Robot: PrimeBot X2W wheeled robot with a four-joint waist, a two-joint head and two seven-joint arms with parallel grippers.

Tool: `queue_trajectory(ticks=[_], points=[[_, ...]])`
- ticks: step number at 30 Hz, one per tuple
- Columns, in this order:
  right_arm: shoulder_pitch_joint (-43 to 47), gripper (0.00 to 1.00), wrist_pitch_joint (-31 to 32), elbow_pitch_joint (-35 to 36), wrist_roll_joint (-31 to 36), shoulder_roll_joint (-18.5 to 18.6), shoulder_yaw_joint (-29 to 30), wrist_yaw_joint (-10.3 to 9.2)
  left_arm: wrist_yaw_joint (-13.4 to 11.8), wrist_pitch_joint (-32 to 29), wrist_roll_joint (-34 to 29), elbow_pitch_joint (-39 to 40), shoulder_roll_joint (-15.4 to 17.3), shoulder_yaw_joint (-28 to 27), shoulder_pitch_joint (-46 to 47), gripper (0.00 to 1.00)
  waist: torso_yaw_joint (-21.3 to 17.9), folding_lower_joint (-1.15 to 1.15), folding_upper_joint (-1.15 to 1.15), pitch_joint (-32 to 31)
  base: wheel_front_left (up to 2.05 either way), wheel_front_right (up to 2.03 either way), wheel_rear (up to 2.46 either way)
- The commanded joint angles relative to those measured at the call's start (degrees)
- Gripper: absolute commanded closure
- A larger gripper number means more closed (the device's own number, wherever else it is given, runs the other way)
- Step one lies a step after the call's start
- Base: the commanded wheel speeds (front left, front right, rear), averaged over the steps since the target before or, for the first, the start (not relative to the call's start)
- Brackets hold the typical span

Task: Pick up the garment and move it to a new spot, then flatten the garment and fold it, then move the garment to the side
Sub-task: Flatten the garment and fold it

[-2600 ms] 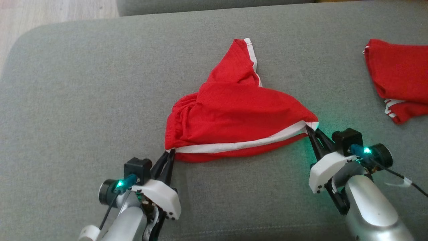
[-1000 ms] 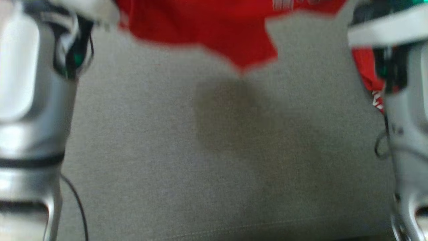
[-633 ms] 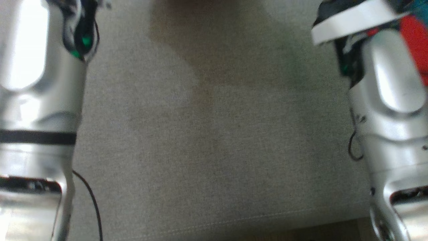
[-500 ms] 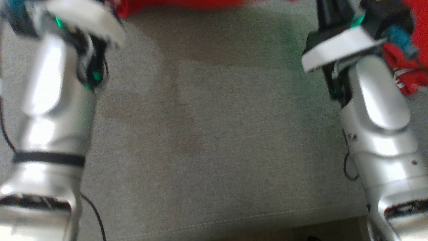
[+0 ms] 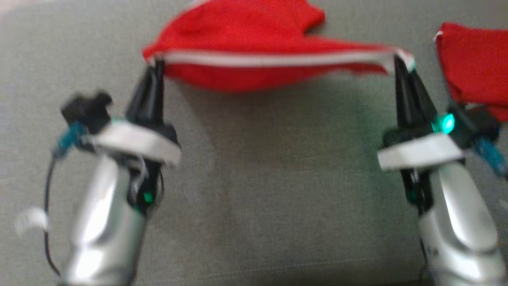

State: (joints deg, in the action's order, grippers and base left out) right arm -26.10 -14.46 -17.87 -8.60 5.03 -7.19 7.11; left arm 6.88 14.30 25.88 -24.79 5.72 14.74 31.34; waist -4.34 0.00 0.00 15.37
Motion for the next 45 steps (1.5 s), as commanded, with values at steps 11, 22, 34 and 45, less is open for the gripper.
queue_trajectory(ticks=[11,22,34,45], points=[[24.6,1.00,5.4,24.6,0.8,-0.5,5.5,0.37,-3.5,0.0,0.3,22.9,-0.2,-0.2,-24.6,1.00,0.4,0.00,0.00,-10.5,0.00,0.00,0.00],[34.2,1.00,13.3,34.9,3.3,-0.3,7.7,0.37,-6.7,-4.0,2.4,34.2,-0.9,3.6,-39.0,1.00,1.4,0.00,0.00,-8.1,0.00,0.00,0.00],[15.2,1.00,15.2,15.1,2.0,7.1,4.1,0.37,-8.8,-7.4,15.7,20.4,-2.7,4.9,-28.0,1.00,7.4,0.00,0.00,-2.9,0.00,0.00,0.00],[-6.7,1.00,18.1,-6.0,-0.8,12.2,-6.3,0.37,-10.2,-8.9,21.2,4.1,-2.8,8.0,-9.5,1.00,10.7,0.00,0.00,1.9,0.00,0.00,0.00]])
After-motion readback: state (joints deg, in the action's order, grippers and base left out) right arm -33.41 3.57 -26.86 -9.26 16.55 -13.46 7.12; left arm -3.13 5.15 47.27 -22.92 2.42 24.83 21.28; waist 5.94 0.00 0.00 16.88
